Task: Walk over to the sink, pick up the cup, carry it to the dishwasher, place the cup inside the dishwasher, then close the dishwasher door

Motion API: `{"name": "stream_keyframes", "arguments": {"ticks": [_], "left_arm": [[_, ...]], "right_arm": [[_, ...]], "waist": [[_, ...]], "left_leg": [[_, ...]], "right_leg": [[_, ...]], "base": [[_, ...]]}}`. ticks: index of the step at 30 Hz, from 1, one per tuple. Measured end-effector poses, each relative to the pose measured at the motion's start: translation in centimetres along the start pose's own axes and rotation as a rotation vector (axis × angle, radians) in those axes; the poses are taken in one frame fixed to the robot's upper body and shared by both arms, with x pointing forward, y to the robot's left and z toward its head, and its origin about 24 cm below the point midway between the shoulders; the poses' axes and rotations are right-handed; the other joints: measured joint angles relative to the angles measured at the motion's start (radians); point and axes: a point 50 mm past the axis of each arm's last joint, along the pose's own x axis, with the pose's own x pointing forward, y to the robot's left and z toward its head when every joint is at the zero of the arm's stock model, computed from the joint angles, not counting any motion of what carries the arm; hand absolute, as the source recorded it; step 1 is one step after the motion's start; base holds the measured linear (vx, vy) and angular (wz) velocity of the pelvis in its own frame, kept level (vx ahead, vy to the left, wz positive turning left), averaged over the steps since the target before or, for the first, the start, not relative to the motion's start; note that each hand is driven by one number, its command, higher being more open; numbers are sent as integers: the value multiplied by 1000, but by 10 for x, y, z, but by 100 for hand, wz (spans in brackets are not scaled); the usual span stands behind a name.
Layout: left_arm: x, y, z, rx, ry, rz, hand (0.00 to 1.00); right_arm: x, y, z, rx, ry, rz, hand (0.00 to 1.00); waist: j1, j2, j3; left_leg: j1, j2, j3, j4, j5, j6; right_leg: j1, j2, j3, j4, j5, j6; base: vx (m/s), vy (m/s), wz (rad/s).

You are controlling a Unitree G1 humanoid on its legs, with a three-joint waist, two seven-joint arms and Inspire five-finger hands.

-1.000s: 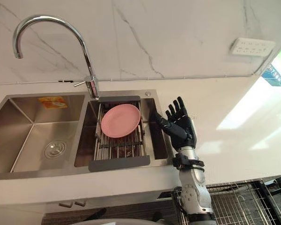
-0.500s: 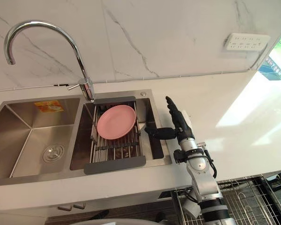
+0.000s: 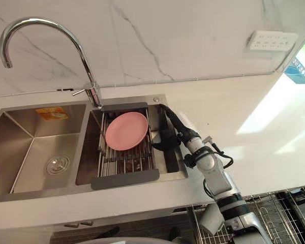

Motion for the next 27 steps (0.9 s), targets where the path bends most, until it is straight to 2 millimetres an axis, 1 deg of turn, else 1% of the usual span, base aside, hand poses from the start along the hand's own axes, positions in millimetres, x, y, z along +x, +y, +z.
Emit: {"name": "stream_keyframes", "arguments": {"ticks": [6, 11, 14, 16, 19, 23, 25, 27], "left_arm": [[0, 0, 0, 2, -1, -1, 100], [0, 0, 1, 14, -5, 1, 100], [0, -1, 3, 30, -15, 1, 100], [0, -1, 3, 30, -16, 0, 100], [0, -1, 3, 30, -18, -1, 100], [-1, -2, 4, 29, -25, -3, 100], [-1, -2, 4, 28, -27, -3, 100], [-1, -2, 5, 27, -31, -3, 100]], "right_arm": [[4, -1, 3, -47, -6, -7, 100], [14, -3, 5, -73, -6, -1, 100], [15, -4, 2, -71, 11, -23, 100], [15, -5, 1, -69, 14, -38, 100], [15, -6, -1, -68, 33, -78, 100], [17, -17, -1, -87, 66, -206, 100], [17, -25, -2, -83, 84, -248, 100], [17, -31, -4, -79, 106, -287, 100]], "waist": [[4, -1, -1], [4, -3, -1], [14, -5, -2], [17, -6, -2], [17, -5, -2], [17, -6, -2], [17, -6, -2], [17, -6, -3]], "left_leg": [[-1, -5, 3, -8, 5, 1], [-7, -14, 2, -16, 20, 6], [-8, -14, -1, -24, 32, 5], [-9, -13, -3, -32, 40, 5], [-11, -9, -15, -44, 53, 1], [-15, -3, -22, -45, 55, -2], [-14, -3, -22, -48, 55, -2], [-11, -4, -20, -51, 55, -2]], "right_leg": [[-8, -4, -8, 0, 8, 4], [-16, -14, -14, 0, 17, 4], [-18, -15, -22, 0, 16, 3], [-21, -15, -30, 0, 10, 5], [-22, -15, -53, 0, 6, -1], [-21, -10, -62, 0, 5, -3], [-21, -10, -61, 0, 12, -10], [-21, -10, -59, 0, 16, -8]], "base": [[-4, 12, -2], [-30, 8, 1], [-64, -7, 4], [-41, -14, 6], [-34, -20, 13], [-5, -5, 5], [0, 0, 0], [13, 13, -2]]}}
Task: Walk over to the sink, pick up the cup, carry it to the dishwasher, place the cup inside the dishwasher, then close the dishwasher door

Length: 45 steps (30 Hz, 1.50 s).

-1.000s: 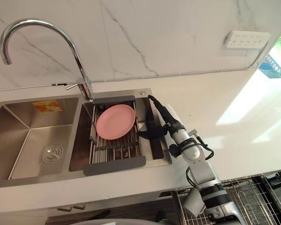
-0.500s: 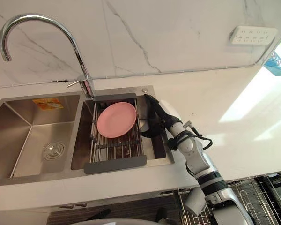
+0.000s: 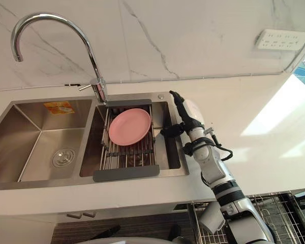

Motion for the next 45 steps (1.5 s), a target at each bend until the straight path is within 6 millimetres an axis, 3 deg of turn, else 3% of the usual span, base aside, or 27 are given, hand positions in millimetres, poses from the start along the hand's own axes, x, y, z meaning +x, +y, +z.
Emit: {"name": "stream_keyframes", "arguments": {"ticks": [10, 21, 36, 45], "left_arm": [[0, 2, 0, 29, -4, 15, 100], [0, 2, 1, 31, -12, 18, 100], [-1, 2, 6, 40, -30, 14, 100], [-1, 2, 6, 35, -28, 13, 100]], "right_arm": [[1, -11, 17, 83, -54, -52, 100], [0, -2, 31, 186, -119, -9, 100], [-17, 49, 39, 206, -132, 225, 100], [-25, 61, 36, 217, -114, 287, 100]], "waist": [[-4, -5, 3], [6, -11, 7], [15, -29, 16], [17, -29, 15]], "left_leg": [[17, -4, 25, -8, -1, 0], [15, -3, 20, -10, -1, 0], [4, -4, -4, -6, 0, 0], [5, -5, -4, -6, 0, 0]], "right_leg": [[1, 0, 23, 0, 4, 4], [2, 0, 15, 0, 4, 4], [6, -5, -10, 0, 1, 6], [7, -6, -10, 0, 1, 6]], "base": [[6, 19, -6], [0, 0, 0], [0, 6, 4], [0, 0, 0]]}}
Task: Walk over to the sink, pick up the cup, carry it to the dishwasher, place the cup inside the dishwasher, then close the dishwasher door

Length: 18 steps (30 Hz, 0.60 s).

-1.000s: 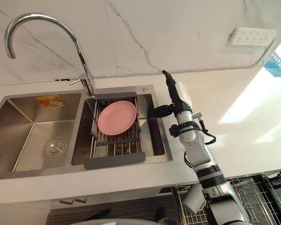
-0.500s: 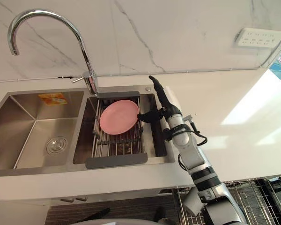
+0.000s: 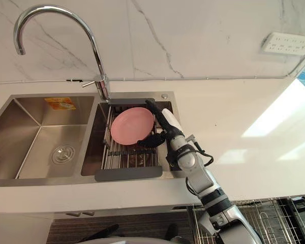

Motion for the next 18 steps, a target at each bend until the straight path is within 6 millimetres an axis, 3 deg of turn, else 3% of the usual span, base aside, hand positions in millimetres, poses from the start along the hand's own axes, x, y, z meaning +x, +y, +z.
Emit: {"name": "stream_keyframes", "arguments": {"ticks": [5, 18], "left_arm": [[0, 1, 0, 1, -1, 1, 100], [0, 1, 1, 3, -6, 3, 100]], "right_arm": [[-6, 14, -5, -31, 17, 46, 100], [-6, 12, -5, -172, 7, -21, 100]], "waist": [[1, 0, 0], [7, 0, 0]], "left_leg": [[0, 0, 1, 0, 0, 0], [0, 0, -1, 0, 0, 0]], "right_leg": [[0, 0, 1, 0, 0, 0], [1, 0, -1, 0, 0, 0]], "base": [[0, 0, 0], [0, 0, 0]]}}
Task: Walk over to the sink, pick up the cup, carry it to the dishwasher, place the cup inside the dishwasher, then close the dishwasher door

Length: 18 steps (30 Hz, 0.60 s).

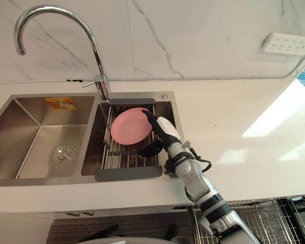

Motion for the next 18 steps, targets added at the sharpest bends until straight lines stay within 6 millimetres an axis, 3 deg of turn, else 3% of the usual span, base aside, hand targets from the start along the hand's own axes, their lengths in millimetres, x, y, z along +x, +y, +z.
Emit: {"name": "stream_keyframes", "arguments": {"ticks": [8, 18], "left_arm": [[0, -1, 1, 2, -4, -2, 100], [0, -2, 3, 12, -14, -12, 100]], "right_arm": [[5, -3, -14, -127, 49, -91, 100], [23, -12, -7, -260, 9, -105, 100]], "waist": [[9, 0, 0], [20, 0, 0]], "left_leg": [[-13, -4, -21, 6, 2, 3], [-28, -13, -58, 6, 12, 8]], "right_leg": [[3, -6, -20, 0, 0, 0], [7, -18, -55, 0, 0, 0]], "base": [[-1, 1, 7], [-8, 17, 11]]}}
